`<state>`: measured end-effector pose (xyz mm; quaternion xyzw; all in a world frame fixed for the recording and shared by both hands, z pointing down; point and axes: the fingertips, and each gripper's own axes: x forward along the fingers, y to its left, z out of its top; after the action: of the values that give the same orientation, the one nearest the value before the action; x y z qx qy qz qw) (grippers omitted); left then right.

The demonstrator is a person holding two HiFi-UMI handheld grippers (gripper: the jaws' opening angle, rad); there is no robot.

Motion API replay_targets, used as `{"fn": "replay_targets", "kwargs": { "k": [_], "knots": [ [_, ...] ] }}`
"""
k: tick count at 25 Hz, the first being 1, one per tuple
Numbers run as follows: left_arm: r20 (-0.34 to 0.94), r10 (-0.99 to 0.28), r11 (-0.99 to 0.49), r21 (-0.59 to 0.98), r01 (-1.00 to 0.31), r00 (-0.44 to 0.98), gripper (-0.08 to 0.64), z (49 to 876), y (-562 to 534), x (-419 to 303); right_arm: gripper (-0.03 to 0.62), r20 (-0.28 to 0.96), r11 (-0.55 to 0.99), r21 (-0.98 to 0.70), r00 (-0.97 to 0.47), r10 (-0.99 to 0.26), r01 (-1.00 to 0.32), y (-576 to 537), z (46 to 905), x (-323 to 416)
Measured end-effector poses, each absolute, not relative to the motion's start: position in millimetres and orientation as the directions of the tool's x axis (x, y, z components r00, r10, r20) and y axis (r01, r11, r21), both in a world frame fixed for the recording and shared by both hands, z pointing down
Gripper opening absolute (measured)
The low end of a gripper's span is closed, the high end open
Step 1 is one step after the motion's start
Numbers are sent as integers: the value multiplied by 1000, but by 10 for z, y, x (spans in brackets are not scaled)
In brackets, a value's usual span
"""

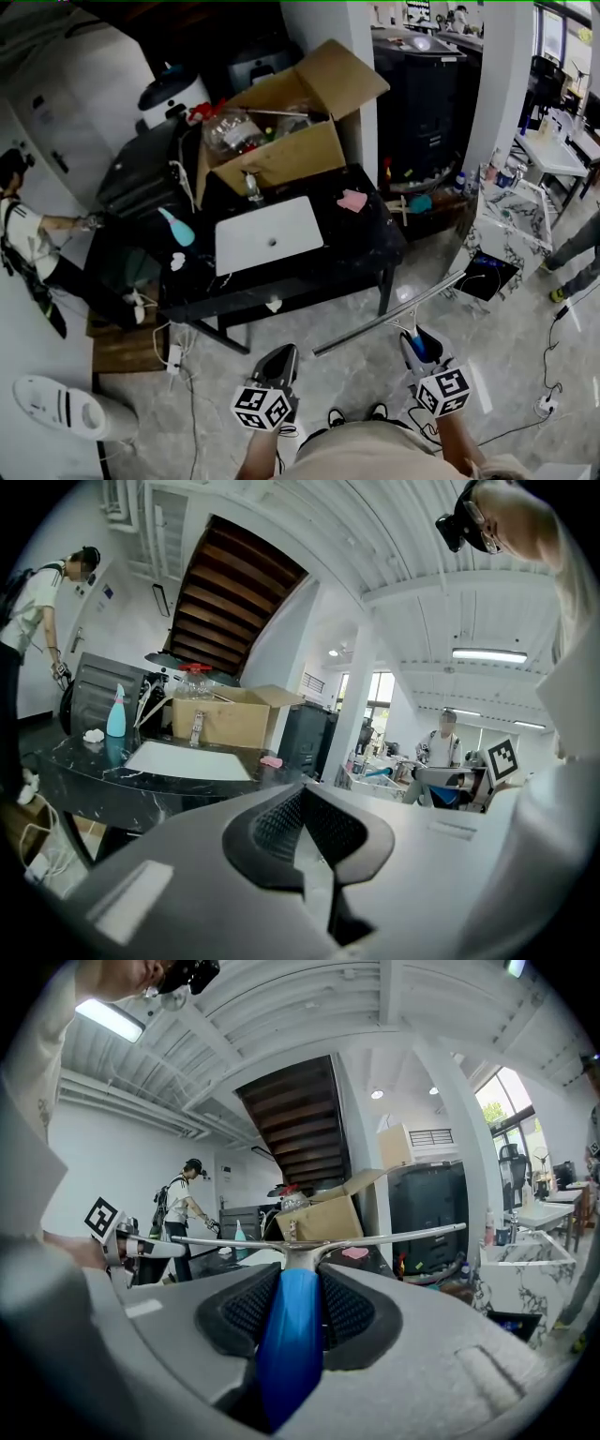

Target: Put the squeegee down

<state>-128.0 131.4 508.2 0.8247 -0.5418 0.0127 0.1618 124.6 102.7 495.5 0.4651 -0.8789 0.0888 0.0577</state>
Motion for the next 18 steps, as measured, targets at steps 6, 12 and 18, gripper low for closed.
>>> {"fn": "replay_targets", "kwargs": {
  "k": [6,12,18],
  "knots": [
    [195,-876,-390,255,-885,442,17,5067,1221,-1420,129,222,530,-134,-547,-807,-837,1001,5058,1049],
    [197,-857,-423,261,-868,477,17,5156,1108,-1641,129,246,491,-121,-505,-827,-863,985,5180,869],
    [232,-836,-431,283,-857,497,17,5357,976,-1802,129,249,439,-145,-462,-851,-887,931,5239,731]
  ]
}}
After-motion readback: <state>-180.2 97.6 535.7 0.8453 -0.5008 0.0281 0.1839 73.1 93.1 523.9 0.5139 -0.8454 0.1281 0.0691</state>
